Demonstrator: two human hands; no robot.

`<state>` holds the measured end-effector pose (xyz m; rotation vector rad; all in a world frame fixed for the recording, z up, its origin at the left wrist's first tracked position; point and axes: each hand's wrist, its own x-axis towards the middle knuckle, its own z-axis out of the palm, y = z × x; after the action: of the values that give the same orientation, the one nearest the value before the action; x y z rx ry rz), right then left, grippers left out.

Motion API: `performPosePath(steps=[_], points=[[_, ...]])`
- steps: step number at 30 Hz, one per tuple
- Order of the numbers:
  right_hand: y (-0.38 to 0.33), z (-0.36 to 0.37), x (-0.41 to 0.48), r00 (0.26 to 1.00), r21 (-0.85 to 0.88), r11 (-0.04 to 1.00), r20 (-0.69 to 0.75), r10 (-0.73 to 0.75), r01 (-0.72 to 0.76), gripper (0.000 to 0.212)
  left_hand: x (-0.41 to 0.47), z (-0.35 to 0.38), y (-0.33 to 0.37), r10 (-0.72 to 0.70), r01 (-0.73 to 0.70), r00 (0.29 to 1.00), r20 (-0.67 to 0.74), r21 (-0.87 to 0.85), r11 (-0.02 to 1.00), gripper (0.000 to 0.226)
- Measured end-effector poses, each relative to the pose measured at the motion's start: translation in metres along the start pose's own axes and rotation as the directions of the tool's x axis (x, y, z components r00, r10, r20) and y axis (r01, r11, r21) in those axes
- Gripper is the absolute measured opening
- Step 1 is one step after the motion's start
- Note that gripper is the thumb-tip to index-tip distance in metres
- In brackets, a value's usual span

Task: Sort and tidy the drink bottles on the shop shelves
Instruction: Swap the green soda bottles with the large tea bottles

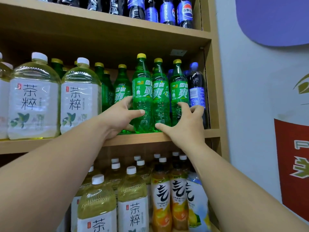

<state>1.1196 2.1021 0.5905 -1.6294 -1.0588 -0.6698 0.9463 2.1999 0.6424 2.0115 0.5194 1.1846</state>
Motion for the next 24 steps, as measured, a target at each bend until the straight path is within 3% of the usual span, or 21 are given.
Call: performPosePath(steps=[4,8,15,24], points=[[0.001,-0.004,0.005,0.997,0.084,0.994,0.039,0.07,-0.073,0.105,-0.001,0.001,0.001,0.007,-0.006,1.0,-0.03,0.065,0.998,0.083],[0.005,-0.009,0.017,0.99,0.195,0.97,0.027,0.141,-0.144,0.087,-0.002,0.003,0.002,0.085,-0.057,0.984,-0.159,0.176,0.983,0.085],[0.002,-0.006,0.026,0.981,0.051,0.98,0.02,0.193,-0.194,0.064,-0.006,0.005,0.003,0.095,-0.054,0.981,-0.168,0.233,0.971,0.08],[0.002,-0.006,0.027,0.98,0.032,0.98,-0.002,0.197,-0.197,0.069,-0.001,0.003,-0.001,0.121,-0.036,0.971,-0.205,0.376,0.926,0.081]])
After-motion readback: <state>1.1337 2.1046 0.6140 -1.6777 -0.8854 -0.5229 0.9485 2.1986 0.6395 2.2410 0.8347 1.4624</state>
